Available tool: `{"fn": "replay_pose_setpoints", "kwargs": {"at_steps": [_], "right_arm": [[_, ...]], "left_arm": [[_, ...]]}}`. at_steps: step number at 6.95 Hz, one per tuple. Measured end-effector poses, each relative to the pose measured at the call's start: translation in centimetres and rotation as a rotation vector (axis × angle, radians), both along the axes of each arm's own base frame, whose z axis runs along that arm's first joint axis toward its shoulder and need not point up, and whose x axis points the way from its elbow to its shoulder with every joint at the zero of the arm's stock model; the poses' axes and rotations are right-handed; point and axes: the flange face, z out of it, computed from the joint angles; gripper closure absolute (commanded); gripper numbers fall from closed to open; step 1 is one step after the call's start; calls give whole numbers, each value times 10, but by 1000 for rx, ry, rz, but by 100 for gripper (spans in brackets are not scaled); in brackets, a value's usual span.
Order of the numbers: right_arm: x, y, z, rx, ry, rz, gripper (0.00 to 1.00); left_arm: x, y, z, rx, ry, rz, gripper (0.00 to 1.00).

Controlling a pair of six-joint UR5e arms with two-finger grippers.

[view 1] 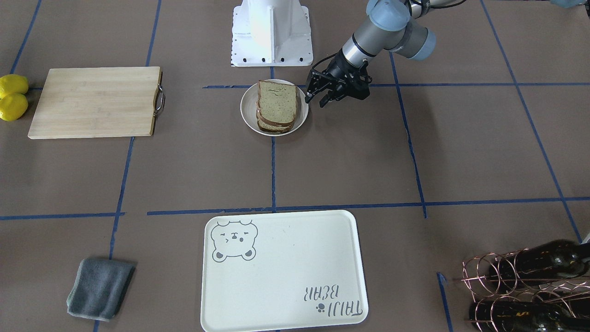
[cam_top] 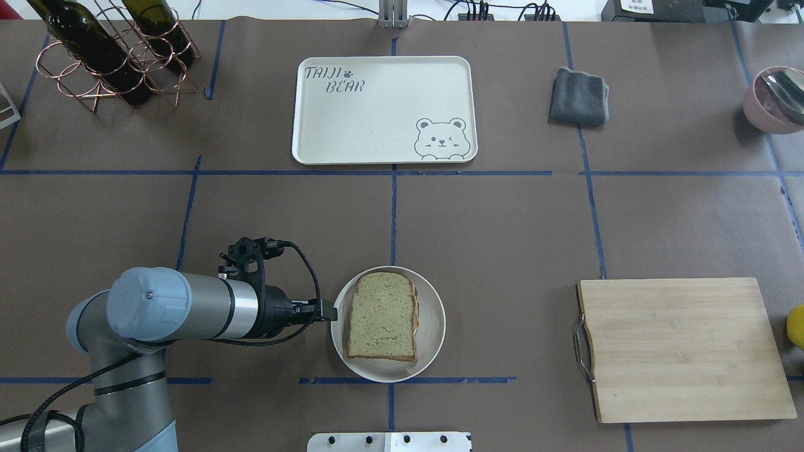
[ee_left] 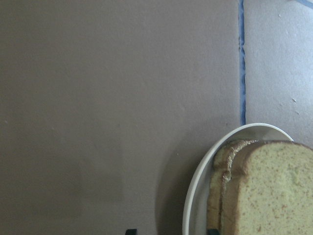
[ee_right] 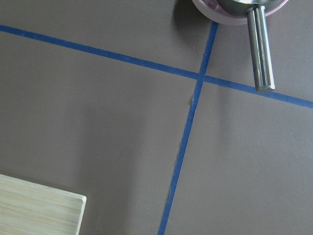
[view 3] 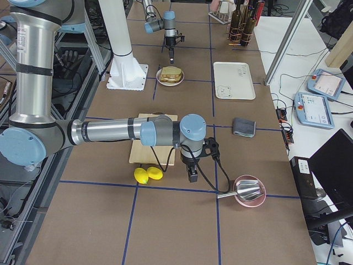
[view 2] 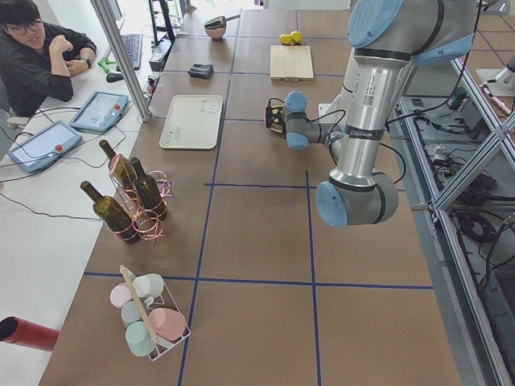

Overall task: Make sandwich and place on tray
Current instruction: 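Reach the left gripper to the rim of the white plate, then grasp the plate rim with the left gripper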

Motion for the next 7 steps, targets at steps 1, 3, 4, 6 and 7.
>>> {"fn": "replay_pose_setpoints", "kwargs": {"at_steps": [1,3,4,6,7], "right_arm": [[0,0,0,0,0,0,0],[0,0,0,-1,-1,0,0],[0,0,0,-1,-1,0,0],[0,0,0,-1,-1,0,0],[0,0,0,-2,-1,0,0]], "left_arm": [[11,0,-2,-2,-7,-5,56],[22,2,2,-7,-21,-2,59],[25,4,4,-8,-26,1,69],[29,8,6,-9,-31,10,91],[31,10,7,-9,-33,13,100]]}}
